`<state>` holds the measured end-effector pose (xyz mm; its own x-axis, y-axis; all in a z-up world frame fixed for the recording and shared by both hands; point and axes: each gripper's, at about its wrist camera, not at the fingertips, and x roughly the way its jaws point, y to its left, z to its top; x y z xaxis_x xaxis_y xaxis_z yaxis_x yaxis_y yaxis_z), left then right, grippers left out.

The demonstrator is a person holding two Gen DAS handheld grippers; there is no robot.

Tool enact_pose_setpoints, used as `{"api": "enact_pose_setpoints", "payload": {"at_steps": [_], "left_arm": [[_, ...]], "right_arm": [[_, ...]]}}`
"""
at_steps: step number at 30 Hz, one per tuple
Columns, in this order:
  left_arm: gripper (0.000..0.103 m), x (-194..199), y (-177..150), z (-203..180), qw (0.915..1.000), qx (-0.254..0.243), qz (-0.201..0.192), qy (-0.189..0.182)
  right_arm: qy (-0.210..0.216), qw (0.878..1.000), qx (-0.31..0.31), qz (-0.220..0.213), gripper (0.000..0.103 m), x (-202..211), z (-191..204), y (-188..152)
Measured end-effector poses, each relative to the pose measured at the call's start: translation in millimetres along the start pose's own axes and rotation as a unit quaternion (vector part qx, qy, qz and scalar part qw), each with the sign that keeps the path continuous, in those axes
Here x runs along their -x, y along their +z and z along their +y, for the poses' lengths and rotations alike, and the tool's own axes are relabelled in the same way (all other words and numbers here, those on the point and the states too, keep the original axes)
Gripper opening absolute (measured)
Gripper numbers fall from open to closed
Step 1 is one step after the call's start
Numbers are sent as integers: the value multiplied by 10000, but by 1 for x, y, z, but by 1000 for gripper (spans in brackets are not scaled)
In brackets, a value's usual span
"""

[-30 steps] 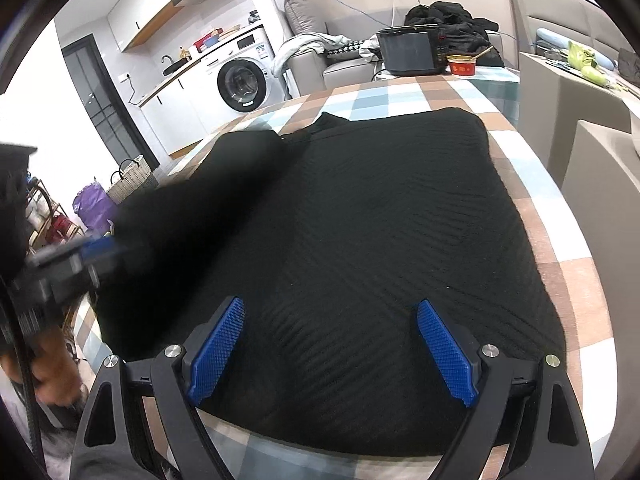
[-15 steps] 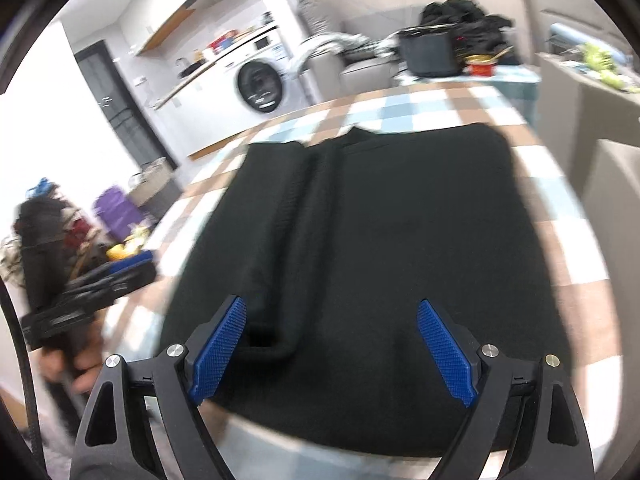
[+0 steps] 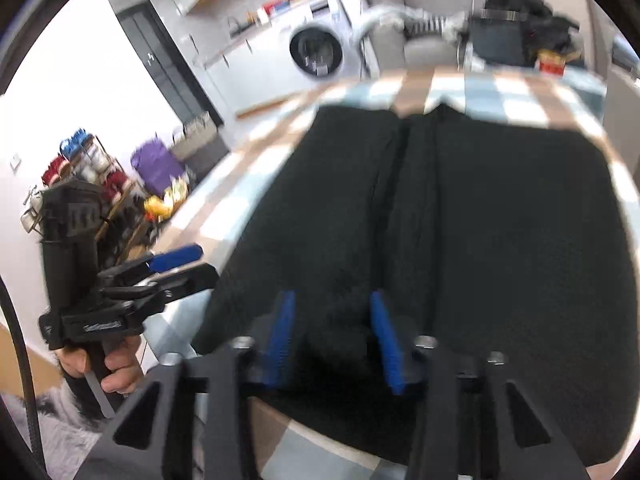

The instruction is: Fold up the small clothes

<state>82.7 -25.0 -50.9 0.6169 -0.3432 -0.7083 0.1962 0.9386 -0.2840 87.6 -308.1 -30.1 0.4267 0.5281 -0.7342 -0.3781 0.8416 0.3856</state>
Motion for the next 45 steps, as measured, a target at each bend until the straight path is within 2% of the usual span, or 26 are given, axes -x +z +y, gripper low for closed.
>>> {"api": "enact_pose_setpoints", "payload": {"at_steps": [3, 5, 10, 13, 15, 18, 20, 23, 24, 26, 28, 29, 30, 32, 34, 39, 45], "left_arm": [[78, -4, -10, -5, 9999, -87, 68, 18], [78, -6, -16, -6, 9999, -109, 107, 5], [78, -6, -19, -11, 9997, -228, 116, 15], [78, -6, -17, -8, 9998, -164, 109, 10], [78, -5, -15, -4, 10000, -60, 77, -4], [78, 0, -11, 2, 9999, 89, -35, -30], [78, 1, -10, 3, 9999, 104, -48, -25], [78, -3, -10, 4, 10000, 92, 19, 32], [78, -4, -11, 3, 9999, 74, 61, 32], [78, -7, -12, 0, 9999, 20, 96, 54], [78, -7, -13, -3, 9999, -37, 108, 55], [78, -8, -13, -4, 9999, -77, 117, 40], [78, -8, -14, -6, 9999, -102, 121, 31], [78, -10, -15, -8, 9997, -161, 167, 24], [78, -12, -17, -10, 9994, -239, 231, -9], [78, -15, -20, -14, 9987, -405, 307, -37], [79, -17, -19, -10, 9987, -370, 337, -74]], "right_arm": [[-31, 9999, -56, 137, 36, -3, -6, -8], [107, 9996, -185, 205, 36, -3, -14, -11], [484, 9973, -545, 45, 37, -6, -29, -6], [623, 9968, -464, -185, 17, -8, -24, -5], [649, 9958, -270, -579, 12, 5, -13, -4], [530, 9943, 27, -920, 12, 28, 3, -3], [308, 9962, 176, -801, 11, 31, 10, -7], [-172, 9993, 250, -228, 12, 7, 4, -20], [-288, 9993, 243, 3, 12, -4, 1, -22], [-167, 9998, 110, 5, 17, -7, -6, -18], [61, 9998, -124, -164, 33, 2, -14, -10], [93, 9993, -217, -298, 49, 6, -17, -8], [67, 9981, -323, -527, 54, 11, -22, -3], [8, 9970, -477, -615, 56, 10, -30, 2], [88, 9963, -730, -445, 56, -3, -44, 10], [780, 9924, -932, -185, 56, -35, -53, 33], [705, 9945, -776, -49, 55, -62, -46, 57]]}}
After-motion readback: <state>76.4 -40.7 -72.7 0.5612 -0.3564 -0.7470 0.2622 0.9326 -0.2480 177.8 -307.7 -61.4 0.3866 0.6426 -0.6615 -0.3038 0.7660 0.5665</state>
